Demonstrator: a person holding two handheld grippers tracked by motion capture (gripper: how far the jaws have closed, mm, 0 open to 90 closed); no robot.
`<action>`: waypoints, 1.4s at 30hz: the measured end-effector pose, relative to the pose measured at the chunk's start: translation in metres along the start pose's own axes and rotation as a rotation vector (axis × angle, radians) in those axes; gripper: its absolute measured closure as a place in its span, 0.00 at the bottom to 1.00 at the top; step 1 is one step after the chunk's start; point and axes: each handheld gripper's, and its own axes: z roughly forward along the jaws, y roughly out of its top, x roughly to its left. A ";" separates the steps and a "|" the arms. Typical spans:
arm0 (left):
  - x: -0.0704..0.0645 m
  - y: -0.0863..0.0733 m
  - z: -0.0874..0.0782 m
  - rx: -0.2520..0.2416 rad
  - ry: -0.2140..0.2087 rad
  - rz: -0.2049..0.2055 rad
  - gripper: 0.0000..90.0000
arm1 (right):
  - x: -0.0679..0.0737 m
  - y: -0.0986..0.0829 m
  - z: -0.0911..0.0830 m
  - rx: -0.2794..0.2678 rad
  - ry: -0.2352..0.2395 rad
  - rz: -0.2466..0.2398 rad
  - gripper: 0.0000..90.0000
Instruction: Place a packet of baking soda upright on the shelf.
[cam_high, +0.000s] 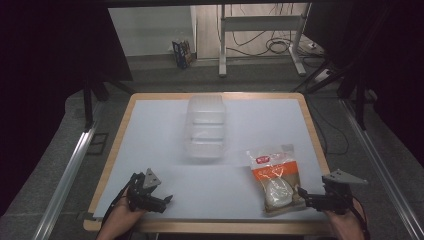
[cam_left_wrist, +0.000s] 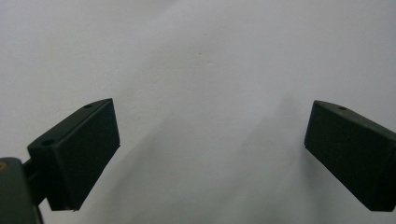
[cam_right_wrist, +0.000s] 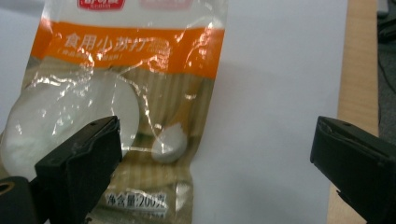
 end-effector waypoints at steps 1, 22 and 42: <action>0.000 0.000 0.000 0.000 0.000 0.000 0.04 | 0.000 0.000 0.000 0.000 0.000 0.000 0.02; 0.002 -0.001 -0.001 -0.008 -0.011 -0.015 0.04 | 0.004 -0.001 0.003 0.049 -0.022 -0.024 0.07; 0.001 0.000 0.000 -0.006 -0.007 -0.007 0.04 | 0.012 0.000 -0.004 0.182 0.035 -0.145 0.98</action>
